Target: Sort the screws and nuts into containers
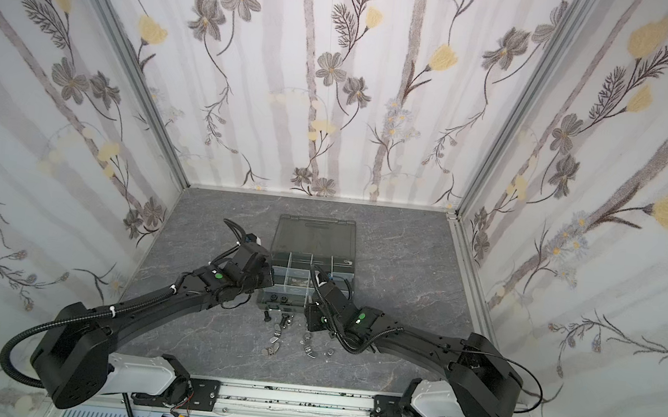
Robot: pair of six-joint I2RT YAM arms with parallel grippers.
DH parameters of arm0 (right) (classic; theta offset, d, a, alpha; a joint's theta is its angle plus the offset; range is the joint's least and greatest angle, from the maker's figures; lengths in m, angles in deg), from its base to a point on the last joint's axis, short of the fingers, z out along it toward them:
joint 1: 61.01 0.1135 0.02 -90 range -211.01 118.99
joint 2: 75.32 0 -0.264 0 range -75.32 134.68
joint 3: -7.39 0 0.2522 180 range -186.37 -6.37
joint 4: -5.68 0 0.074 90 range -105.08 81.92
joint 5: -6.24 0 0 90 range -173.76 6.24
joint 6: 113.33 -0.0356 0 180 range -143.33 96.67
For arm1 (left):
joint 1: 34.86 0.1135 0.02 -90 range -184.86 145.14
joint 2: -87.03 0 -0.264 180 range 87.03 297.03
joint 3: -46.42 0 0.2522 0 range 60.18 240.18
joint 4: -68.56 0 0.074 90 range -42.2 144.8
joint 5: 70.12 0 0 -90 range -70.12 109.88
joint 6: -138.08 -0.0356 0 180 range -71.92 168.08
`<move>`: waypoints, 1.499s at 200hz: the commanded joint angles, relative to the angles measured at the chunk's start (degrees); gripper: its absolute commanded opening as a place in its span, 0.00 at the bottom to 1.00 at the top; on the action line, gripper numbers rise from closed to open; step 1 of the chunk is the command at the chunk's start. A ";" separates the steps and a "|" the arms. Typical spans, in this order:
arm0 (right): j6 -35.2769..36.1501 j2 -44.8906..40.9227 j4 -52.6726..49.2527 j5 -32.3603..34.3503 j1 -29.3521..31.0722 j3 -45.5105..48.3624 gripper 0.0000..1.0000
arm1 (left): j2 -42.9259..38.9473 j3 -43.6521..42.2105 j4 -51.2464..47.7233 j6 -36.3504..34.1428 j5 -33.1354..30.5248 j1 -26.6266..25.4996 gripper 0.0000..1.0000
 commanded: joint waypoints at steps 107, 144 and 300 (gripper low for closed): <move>-0.64 -4.12 -2.97 2.29 -0.74 1.15 0.35 | 12.87 4.10 2.01 -3.10 0.13 0.96 0.30; -0.49 -4.31 -3.84 2.47 -0.74 0.97 0.35 | 11.78 3.11 2.19 -2.73 -0.02 0.93 0.33; 2.95 10.62 -5.93 1.70 6.23 -12.96 0.35 | -10.20 -13.31 2.28 4.14 -1.63 2.10 0.37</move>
